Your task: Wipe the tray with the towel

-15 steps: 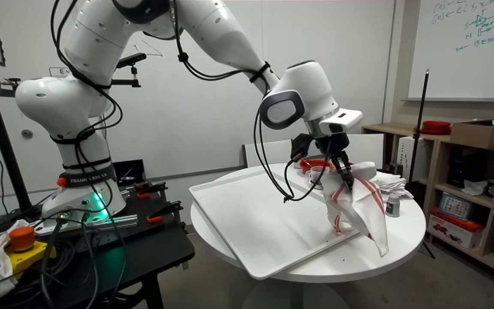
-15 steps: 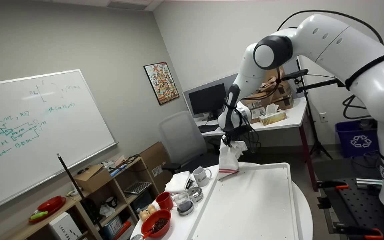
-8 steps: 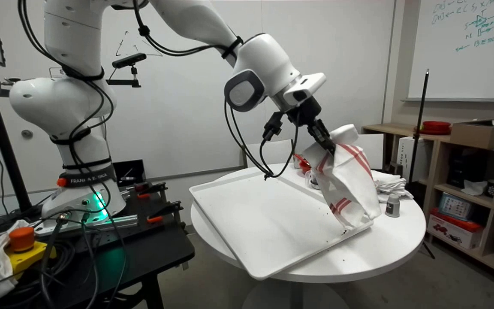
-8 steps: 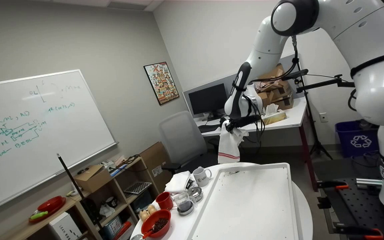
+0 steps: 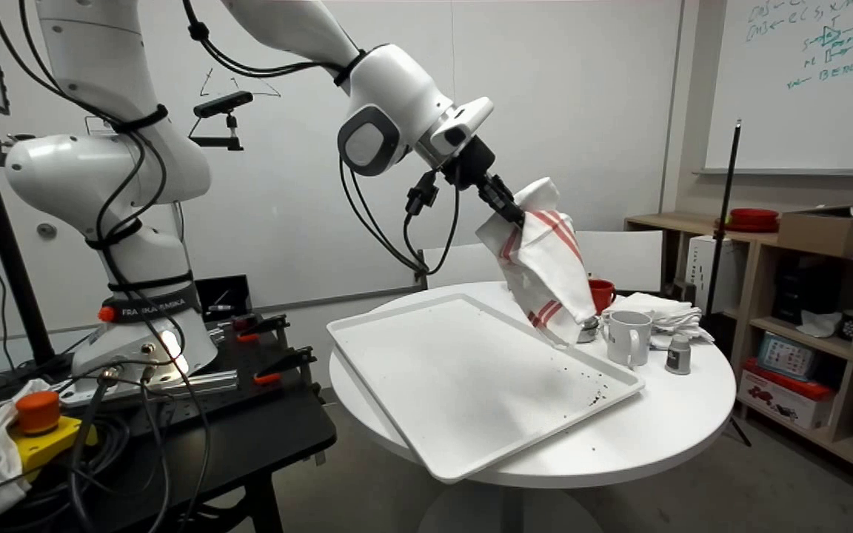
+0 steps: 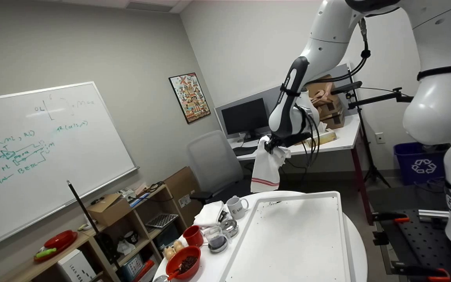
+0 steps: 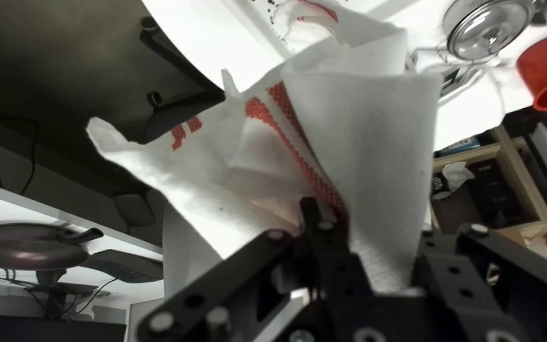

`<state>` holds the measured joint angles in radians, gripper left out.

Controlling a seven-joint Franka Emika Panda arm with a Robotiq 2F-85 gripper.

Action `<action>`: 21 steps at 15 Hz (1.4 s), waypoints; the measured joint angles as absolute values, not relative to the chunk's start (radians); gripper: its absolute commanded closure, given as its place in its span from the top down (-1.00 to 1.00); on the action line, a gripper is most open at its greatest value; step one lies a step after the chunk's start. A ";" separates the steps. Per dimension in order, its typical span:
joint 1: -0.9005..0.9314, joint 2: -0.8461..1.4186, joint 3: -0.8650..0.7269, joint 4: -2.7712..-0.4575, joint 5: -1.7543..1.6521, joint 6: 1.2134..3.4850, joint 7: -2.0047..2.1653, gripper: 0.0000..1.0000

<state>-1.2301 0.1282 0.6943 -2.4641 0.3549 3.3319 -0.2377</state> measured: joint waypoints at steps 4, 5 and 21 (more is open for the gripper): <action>-1.295 0.104 0.807 -2.554 0.317 3.296 -0.262 -0.85; -1.305 0.098 0.830 -2.570 0.306 3.276 -0.271 -0.85; -1.133 -0.056 0.921 -2.631 0.134 2.885 -0.318 -0.86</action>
<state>-1.1332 -0.0565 0.9210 -2.6312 0.1343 2.8850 -0.3178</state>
